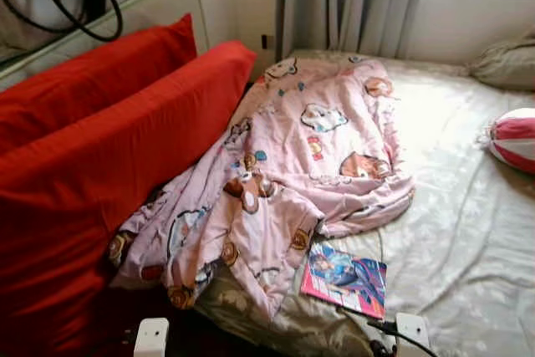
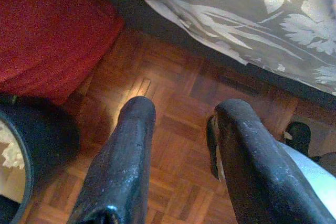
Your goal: Clean up the room
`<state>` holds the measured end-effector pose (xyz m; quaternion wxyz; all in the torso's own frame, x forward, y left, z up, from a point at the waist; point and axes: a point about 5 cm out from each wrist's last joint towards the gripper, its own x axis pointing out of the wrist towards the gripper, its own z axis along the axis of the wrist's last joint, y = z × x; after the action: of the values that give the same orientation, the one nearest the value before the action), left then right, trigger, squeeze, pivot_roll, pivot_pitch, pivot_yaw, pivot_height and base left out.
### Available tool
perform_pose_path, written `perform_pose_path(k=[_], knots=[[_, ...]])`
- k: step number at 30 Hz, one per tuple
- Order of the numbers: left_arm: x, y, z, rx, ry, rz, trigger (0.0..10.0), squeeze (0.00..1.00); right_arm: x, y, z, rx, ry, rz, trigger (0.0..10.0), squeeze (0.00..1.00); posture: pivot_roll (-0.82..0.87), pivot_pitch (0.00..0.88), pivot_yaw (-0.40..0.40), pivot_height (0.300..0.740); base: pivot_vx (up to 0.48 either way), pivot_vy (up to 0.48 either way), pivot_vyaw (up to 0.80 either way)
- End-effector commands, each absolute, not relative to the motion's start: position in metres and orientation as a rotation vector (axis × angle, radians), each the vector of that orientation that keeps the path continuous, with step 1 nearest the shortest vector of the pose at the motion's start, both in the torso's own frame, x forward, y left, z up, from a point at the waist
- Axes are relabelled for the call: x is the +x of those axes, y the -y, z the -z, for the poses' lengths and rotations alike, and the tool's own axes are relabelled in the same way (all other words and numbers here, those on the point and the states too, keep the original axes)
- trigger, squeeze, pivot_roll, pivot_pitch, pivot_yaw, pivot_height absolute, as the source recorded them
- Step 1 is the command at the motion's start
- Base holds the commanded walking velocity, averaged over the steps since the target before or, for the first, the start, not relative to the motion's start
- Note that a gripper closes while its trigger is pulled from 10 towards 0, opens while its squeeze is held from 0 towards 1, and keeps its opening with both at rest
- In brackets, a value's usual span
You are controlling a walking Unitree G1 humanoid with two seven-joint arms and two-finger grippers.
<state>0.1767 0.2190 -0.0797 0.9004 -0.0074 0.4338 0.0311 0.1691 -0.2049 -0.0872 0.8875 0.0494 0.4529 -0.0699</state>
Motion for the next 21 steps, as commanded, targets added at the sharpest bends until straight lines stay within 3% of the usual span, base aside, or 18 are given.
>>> perform_pose_path(k=[1,10,21], knots=[[0.1749,-0.2198,0.0804,-0.016,-0.902,-0.069,10.0,0.00,0.1683,0.2063,0.0873,0.118,-0.938,0.167,10.0,0.00,0.03,0.000,0.048,0.740,0.000,0.000,0.00],[0.1763,-0.2190,0.0790,-0.099,-0.850,-0.129,10.0,0.00,0.1703,0.2080,0.0856,0.121,-0.912,0.166,10.0,0.00,0.03,0.000,0.036,0.740,0.000,-0.388,0.00],[0.1788,-0.2173,0.0771,-0.142,-0.805,-0.140,10.0,0.00,0.1762,0.2089,0.0808,0.130,-0.836,0.154,10.0,0.00,0.02,0.000,0.027,0.740,0.000,0.000,0.00]])
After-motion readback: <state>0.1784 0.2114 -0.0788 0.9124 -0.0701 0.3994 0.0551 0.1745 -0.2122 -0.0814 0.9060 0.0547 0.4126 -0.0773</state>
